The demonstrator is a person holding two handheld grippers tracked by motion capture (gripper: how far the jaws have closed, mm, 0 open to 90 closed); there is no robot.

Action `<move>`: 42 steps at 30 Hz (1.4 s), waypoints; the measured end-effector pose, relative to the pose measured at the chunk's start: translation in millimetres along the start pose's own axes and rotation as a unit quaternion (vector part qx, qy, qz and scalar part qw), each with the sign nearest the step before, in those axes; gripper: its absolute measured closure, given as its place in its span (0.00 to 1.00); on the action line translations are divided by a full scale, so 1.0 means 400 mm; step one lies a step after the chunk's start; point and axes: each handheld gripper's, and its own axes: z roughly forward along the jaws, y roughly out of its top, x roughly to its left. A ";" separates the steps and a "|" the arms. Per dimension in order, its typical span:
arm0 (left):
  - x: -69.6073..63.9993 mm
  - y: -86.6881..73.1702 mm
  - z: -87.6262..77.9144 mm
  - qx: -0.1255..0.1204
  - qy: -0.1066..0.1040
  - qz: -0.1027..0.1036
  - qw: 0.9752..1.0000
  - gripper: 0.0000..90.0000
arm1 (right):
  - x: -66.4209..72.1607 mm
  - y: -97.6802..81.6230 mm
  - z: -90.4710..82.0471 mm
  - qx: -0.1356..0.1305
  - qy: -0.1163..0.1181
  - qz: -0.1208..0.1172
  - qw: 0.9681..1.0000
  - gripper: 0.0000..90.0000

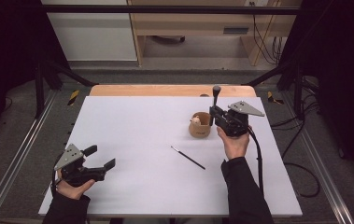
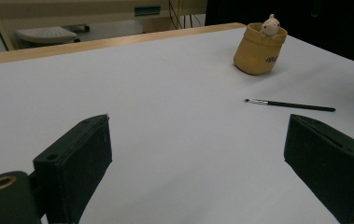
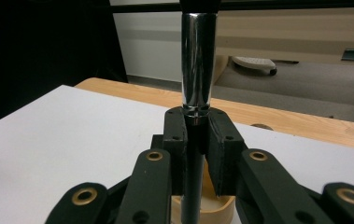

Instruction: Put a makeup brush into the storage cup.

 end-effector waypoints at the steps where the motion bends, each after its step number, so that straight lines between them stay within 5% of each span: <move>1: 0.000 0.000 0.000 0.000 0.000 0.000 1.000 0.08 | -0.003 0.001 0.003 0.001 -0.001 0.002 1.000 0.88; 19: 0.002 0.000 0.000 -0.001 -0.001 0.000 1.000 0.08 | -0.013 0.014 0.065 -0.002 -0.017 0.010 1.000 0.88; 42: 0.001 0.000 0.002 -0.001 -0.004 0.000 1.000 0.08 | -0.027 -0.022 0.139 0.016 -0.030 0.016 0.999 0.88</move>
